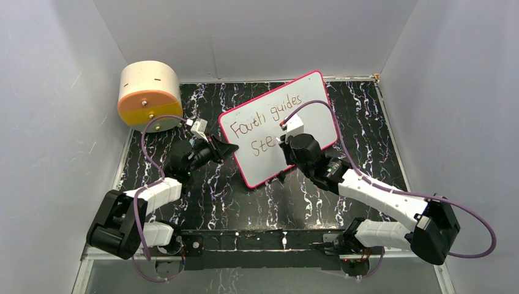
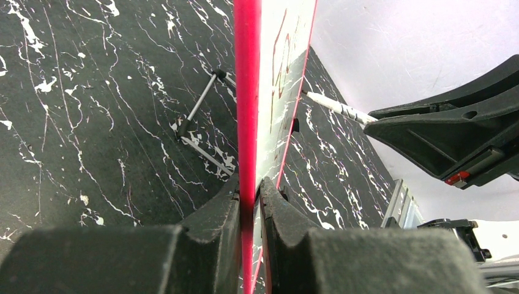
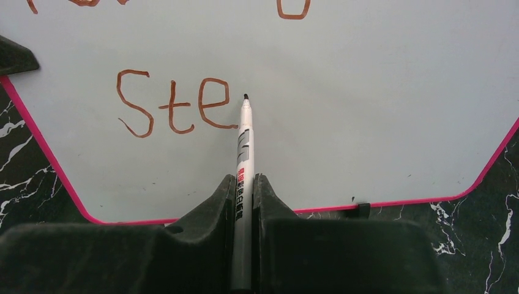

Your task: Write a sentence on the whiteboard

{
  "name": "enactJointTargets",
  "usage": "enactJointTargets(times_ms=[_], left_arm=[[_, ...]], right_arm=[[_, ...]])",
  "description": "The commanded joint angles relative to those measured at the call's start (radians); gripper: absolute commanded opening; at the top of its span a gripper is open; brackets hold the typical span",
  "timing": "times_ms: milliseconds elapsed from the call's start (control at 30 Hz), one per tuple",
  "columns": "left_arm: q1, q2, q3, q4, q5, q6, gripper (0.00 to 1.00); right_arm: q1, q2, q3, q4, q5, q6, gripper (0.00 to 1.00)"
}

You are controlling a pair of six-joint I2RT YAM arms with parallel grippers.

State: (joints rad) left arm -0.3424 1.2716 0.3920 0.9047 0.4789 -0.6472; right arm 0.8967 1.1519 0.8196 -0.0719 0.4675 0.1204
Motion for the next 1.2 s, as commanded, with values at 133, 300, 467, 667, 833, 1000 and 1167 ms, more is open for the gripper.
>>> enactJointTargets(times_ms=[133, 300, 467, 667, 833, 1000, 1167], left_arm=[[-0.009, -0.009, 0.017, -0.046, -0.012, 0.028, 0.0], [-0.008, -0.006, 0.019, -0.047, -0.012, 0.028, 0.0], [-0.007, -0.005, 0.019, -0.047, -0.011, 0.028, 0.0], [-0.008, -0.003, 0.021, -0.047, -0.012, 0.028, 0.0], [-0.007, -0.003, 0.022, -0.047, -0.013, 0.029, 0.0], [-0.008, 0.0, 0.023, -0.047, -0.012, 0.026, 0.0], [-0.007, -0.003, 0.024, -0.047, -0.013, 0.027, 0.0]], right_arm=[[-0.012, 0.007, 0.01, 0.1, 0.007, -0.011, 0.0], [-0.016, 0.021, 0.019, 0.106, -0.005, -0.014, 0.0], [-0.02, 0.044, 0.028, 0.081, -0.013, -0.008, 0.0], [-0.02, 0.049, 0.026, 0.005, -0.019, 0.023, 0.0], [-0.02, 0.044, 0.026, -0.07, -0.035, 0.052, 0.0], [-0.02, 0.033, 0.021, -0.122, -0.054, 0.07, 0.0], [-0.02, 0.034, 0.02, -0.17, -0.068, 0.088, 0.0]])
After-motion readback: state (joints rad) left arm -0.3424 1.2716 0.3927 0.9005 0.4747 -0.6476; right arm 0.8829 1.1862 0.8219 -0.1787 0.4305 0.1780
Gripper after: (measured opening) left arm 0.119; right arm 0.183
